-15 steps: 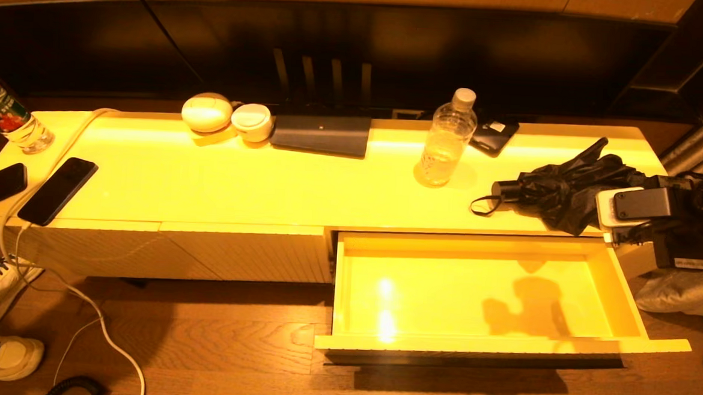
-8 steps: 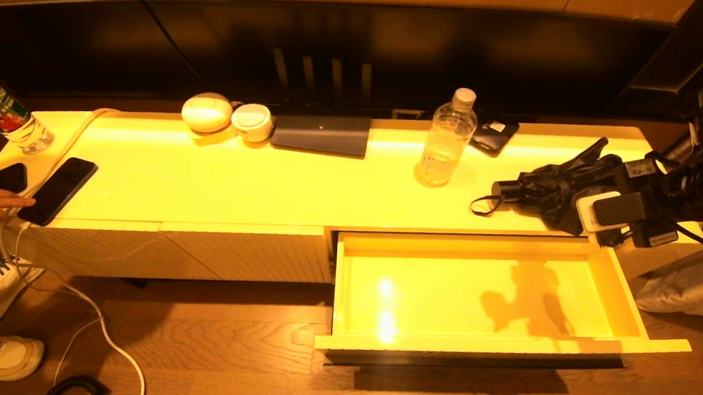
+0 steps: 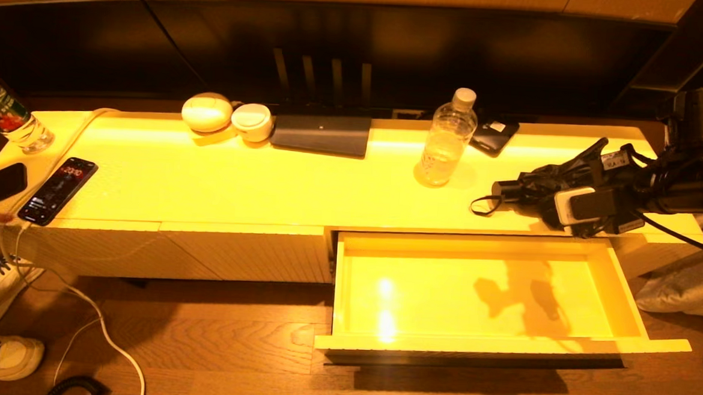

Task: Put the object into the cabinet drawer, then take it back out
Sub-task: Put the umbrella in the drawer

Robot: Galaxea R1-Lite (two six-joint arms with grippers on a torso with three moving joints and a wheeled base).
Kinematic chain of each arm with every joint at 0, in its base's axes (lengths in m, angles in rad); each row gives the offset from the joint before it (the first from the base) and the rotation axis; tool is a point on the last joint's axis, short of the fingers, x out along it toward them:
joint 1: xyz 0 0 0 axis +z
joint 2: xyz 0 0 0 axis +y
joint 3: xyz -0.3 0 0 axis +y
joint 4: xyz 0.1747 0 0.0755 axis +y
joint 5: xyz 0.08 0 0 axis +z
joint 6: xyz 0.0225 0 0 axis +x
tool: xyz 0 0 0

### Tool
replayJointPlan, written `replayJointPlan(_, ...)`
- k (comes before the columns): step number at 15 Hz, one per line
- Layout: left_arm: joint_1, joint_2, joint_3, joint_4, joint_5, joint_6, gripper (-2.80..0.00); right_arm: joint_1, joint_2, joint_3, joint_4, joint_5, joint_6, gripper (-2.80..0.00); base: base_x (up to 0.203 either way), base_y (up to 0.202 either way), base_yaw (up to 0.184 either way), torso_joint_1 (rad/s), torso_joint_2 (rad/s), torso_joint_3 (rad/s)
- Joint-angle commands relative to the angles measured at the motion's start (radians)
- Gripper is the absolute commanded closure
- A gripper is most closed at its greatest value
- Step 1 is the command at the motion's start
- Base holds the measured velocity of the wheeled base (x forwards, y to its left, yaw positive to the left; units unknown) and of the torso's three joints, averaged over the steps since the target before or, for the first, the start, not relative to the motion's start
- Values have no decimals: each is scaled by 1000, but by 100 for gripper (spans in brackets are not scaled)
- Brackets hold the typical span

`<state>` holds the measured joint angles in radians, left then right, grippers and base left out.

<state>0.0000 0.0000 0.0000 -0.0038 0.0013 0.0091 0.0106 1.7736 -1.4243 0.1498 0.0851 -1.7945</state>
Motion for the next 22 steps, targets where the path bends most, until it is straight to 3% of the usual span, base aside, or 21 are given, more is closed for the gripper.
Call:
replayJointPlan(1,0,0,2,-1,0,0,0,9,1,11,-19,-25,-6,0,0,0,0,0,0,0)
replayJointPlan(2,0,0,2,-1,0,0,0,9,-5,26,-37,-38,-3,0,0,0,0,0,0,0)
replayJointPlan(3,0,0,2,-1,0,0,0,9,-19,44,-48,-44,0,-280,0,0,0,0,0,0)
replayJointPlan(12,0,0,2,-1,0,0,0,10,77,-52,-38,-51,12,-280,0,0,0,0,0,0)
replayJointPlan(18,0,0,2,-1,0,0,0,12,179,-211,88,-73,12,-280,0,0,0,0,0,0)
replayJointPlan(22,0,0,2,-1,0,0,0,33,255,-313,94,-102,80,-280,0,0,0,0,0,0)
